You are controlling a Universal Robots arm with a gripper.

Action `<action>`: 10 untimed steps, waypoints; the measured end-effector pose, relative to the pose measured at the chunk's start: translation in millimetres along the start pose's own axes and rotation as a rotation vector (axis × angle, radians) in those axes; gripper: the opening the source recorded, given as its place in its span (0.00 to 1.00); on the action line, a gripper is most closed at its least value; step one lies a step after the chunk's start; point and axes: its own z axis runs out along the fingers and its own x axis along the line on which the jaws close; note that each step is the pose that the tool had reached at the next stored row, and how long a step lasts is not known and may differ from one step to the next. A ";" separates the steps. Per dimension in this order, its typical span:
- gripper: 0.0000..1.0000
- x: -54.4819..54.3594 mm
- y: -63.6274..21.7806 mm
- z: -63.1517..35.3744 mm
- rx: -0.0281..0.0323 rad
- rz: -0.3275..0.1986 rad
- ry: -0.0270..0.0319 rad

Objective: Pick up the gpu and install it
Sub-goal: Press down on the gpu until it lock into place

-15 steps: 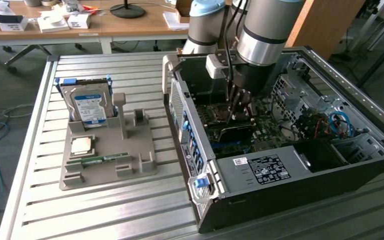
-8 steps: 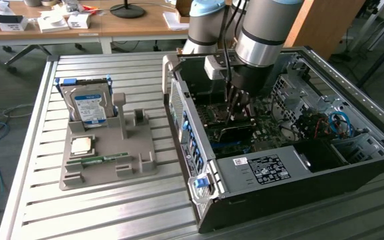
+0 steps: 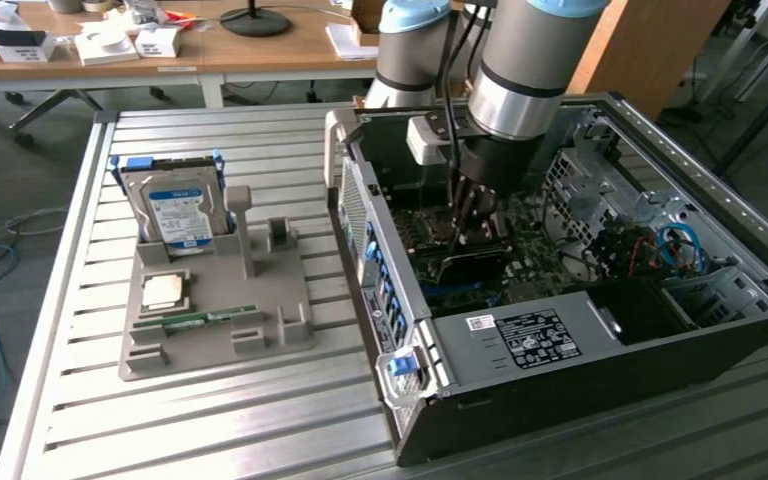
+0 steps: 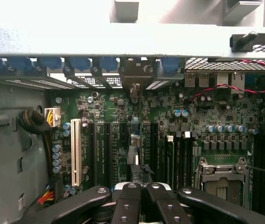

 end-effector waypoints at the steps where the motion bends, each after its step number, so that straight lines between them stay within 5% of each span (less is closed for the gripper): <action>1: 0.11 0.0 0.2 0.2 0.0000 0.000 0.0000; 10: 0.11 -0.3 1.4 4.4 0.0000 0.000 0.0000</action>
